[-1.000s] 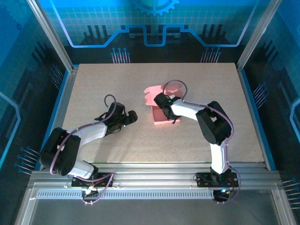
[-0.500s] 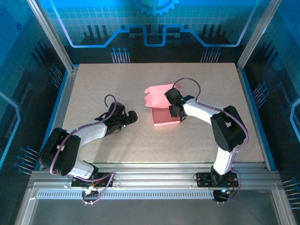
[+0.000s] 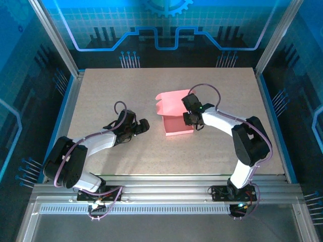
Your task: Fold the paper box
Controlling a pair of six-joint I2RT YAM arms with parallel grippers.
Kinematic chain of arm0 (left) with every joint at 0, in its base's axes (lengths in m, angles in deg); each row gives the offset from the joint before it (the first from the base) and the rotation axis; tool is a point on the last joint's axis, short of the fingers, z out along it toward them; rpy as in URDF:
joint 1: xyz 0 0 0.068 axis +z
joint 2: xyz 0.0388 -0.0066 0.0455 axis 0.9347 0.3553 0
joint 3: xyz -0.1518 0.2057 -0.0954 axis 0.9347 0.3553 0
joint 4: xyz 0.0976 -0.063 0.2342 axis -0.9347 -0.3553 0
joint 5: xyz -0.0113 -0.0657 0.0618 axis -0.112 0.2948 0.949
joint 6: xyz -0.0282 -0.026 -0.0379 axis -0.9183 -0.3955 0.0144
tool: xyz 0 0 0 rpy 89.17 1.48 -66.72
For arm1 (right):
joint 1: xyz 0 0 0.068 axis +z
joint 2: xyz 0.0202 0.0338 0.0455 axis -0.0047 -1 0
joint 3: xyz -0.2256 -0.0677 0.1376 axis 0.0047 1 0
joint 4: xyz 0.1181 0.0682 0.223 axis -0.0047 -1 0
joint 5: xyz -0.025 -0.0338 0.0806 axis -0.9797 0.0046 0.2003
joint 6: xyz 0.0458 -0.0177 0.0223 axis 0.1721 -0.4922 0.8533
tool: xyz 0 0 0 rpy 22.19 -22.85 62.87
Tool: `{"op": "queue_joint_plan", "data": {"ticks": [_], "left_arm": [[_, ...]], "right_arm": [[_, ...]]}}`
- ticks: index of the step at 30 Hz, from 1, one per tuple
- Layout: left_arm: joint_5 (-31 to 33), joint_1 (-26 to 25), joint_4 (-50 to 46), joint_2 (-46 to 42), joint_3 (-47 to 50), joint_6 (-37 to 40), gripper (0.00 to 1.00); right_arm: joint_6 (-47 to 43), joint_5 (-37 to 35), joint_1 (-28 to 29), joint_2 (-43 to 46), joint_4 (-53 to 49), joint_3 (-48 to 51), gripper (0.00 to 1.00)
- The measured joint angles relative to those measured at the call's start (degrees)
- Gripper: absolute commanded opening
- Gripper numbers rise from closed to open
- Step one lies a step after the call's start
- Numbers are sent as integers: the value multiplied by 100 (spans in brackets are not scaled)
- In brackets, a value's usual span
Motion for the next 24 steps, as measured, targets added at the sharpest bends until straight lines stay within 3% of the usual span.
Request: {"op": "queue_joint_plan", "data": {"ticks": [6,12,16,21,24], "left_arm": [[-63,-11,39,-133,-173,616,99],[-776,24,297,-85,-892,1663,99],[-1491,33,223,302,-1755,2570,93],[-2105,39,-820,1040,-3222,3814,86],[-2249,72,-1582,1567,-4122,4433,75]], "right_arm": [[-697,393,-83,850,393,448,60],[-1508,1714,-831,1482,857,507,66],[-2070,2667,-1353,1578,979,501,66],[-2629,3460,-1620,1576,798,382,66],[-2844,3724,-1635,1578,715,319,66]]}}
